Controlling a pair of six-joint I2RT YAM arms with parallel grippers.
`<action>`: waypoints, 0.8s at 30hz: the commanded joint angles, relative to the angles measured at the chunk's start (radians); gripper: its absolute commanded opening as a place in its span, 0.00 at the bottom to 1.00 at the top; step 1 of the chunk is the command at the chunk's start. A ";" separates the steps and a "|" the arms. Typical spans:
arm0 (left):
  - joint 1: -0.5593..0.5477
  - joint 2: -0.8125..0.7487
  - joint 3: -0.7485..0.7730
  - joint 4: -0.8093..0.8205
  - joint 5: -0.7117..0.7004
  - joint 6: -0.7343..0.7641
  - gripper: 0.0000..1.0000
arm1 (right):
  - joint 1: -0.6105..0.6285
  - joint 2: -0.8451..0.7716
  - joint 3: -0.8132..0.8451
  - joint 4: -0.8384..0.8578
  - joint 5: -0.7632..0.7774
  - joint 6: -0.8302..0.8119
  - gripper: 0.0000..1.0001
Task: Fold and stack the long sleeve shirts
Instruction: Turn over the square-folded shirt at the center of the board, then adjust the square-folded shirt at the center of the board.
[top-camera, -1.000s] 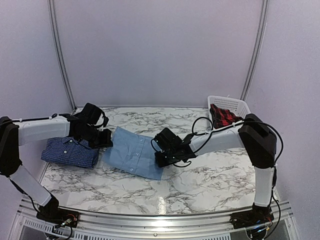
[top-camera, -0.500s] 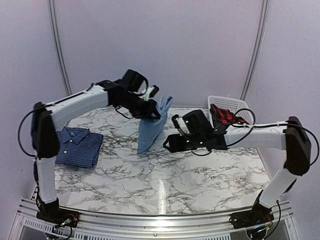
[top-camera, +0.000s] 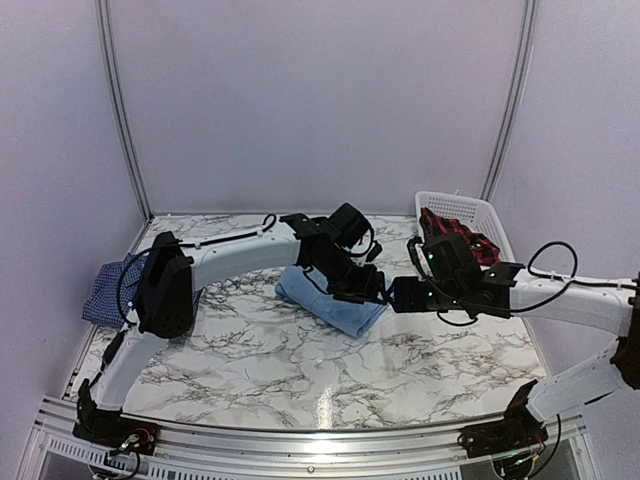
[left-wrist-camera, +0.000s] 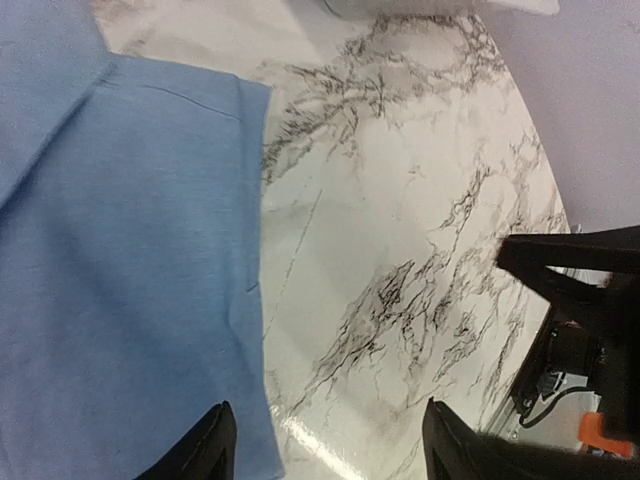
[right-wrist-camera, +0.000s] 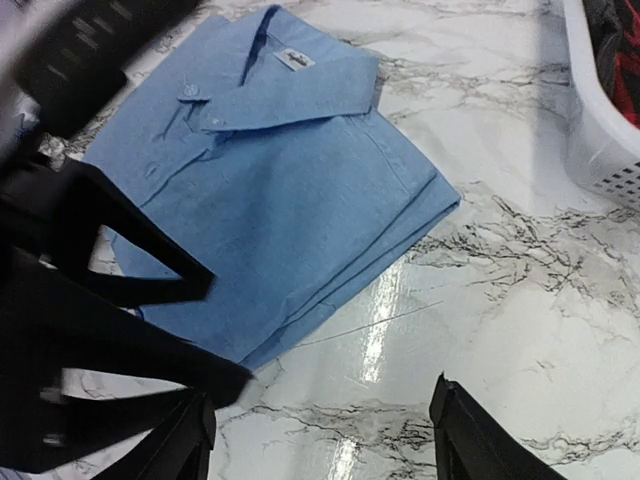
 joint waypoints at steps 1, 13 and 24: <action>0.057 -0.250 -0.131 0.067 -0.141 0.010 0.66 | -0.017 0.115 0.042 0.060 -0.018 0.016 0.70; 0.359 -0.303 -0.408 0.118 -0.113 0.131 0.69 | -0.138 0.363 0.035 0.349 -0.213 0.098 0.72; 0.394 -0.088 -0.282 0.118 -0.022 0.233 0.78 | -0.213 0.508 0.043 0.457 -0.253 0.141 0.70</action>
